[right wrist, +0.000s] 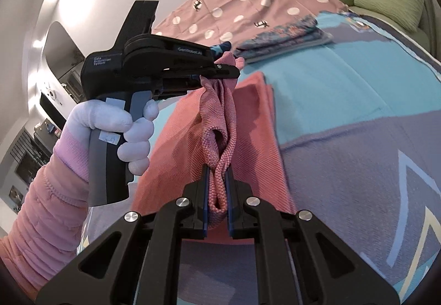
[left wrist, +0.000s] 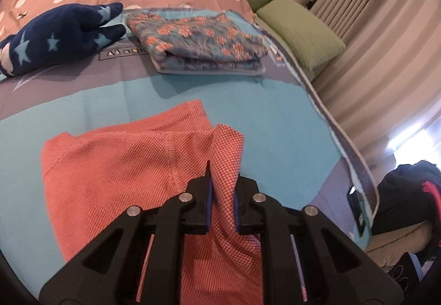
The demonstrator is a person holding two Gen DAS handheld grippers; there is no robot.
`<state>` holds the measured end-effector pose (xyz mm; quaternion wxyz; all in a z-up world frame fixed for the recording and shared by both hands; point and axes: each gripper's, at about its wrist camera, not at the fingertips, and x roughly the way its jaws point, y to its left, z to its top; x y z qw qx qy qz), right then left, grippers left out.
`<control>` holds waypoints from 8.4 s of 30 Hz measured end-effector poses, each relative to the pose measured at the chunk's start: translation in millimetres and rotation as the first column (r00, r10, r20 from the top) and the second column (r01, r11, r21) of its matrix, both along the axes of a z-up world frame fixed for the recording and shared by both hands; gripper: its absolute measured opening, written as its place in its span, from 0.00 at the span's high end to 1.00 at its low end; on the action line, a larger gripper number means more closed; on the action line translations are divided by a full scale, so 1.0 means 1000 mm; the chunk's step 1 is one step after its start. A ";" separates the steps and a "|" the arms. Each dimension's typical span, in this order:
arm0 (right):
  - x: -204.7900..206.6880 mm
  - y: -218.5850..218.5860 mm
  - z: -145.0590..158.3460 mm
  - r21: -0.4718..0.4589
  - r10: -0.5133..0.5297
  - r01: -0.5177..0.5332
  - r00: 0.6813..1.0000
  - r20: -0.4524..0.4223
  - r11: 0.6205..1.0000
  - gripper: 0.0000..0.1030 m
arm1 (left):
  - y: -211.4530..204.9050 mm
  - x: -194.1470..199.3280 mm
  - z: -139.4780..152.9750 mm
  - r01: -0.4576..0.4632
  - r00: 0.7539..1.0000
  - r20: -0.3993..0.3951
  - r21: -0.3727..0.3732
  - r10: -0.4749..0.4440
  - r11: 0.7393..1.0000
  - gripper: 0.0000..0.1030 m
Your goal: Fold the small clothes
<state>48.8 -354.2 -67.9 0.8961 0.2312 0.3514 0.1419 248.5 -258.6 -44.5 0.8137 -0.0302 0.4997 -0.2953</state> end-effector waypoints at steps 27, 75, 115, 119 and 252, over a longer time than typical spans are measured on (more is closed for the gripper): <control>-0.001 -0.029 -0.006 0.104 -0.014 0.019 0.999 -0.048 0.994 0.91 | -0.036 -0.005 -0.013 0.024 1.000 0.017 0.074 -0.025 0.997 0.78; -0.008 0.021 -0.006 -0.267 -0.066 0.032 0.991 -0.120 0.963 0.87 | 0.141 -0.169 -0.048 -0.017 0.988 0.156 0.083 0.004 0.996 0.22; 0.095 -0.048 -0.031 0.199 0.220 -0.178 0.952 -0.214 0.964 0.30 | 0.156 -0.056 -0.066 -0.062 0.998 -0.045 -0.253 0.052 0.965 0.29; 0.121 -0.054 -0.035 0.275 0.275 -0.214 0.939 -0.205 0.937 0.30 | 0.150 -0.040 -0.068 -0.041 0.999 -0.039 -0.261 0.032 0.964 0.29; -0.069 0.021 0.118 -0.338 -0.300 0.398 0.904 0.306 0.853 0.01 | 0.114 -0.227 0.100 -0.236 0.759 0.612 -0.059 0.222 0.970 0.02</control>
